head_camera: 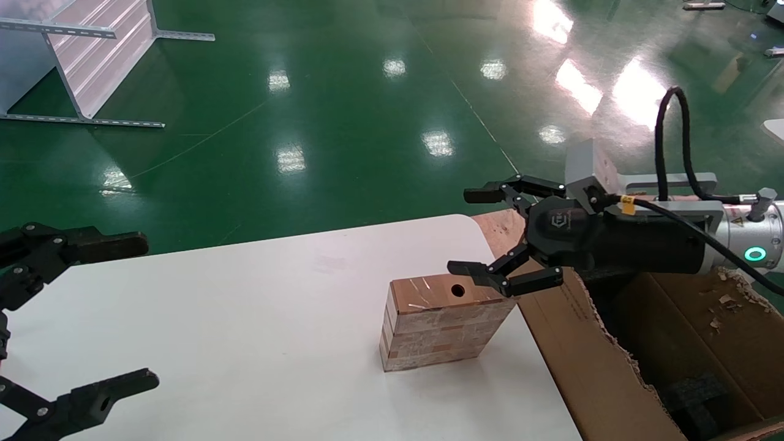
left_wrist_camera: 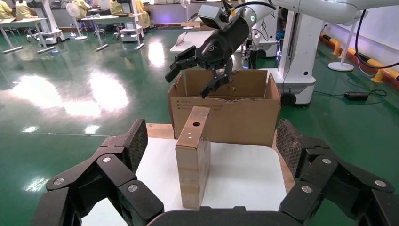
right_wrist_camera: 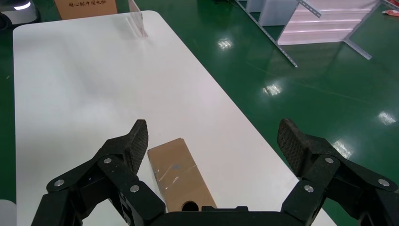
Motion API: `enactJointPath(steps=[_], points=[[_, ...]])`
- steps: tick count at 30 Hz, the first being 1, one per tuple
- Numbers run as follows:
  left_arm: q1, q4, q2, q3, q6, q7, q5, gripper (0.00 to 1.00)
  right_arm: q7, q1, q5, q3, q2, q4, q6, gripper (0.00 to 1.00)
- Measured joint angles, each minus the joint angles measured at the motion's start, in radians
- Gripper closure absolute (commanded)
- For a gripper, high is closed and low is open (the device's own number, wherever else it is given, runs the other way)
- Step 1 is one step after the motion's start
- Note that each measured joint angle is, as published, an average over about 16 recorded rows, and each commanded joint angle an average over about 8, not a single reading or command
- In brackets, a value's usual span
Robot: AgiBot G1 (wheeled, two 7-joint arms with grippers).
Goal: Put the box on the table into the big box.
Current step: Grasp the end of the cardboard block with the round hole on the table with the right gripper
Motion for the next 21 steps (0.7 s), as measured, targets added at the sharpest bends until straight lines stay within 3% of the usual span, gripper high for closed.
enactJointPath(steps=[21], points=[[-0.001, 0.001, 0.0, 0.001, 0.0, 0.001, -0.001, 0.0, -0.077, 0.073, -0.092, -0.037, -0.027, -0.055, -0.049, 0.0]])
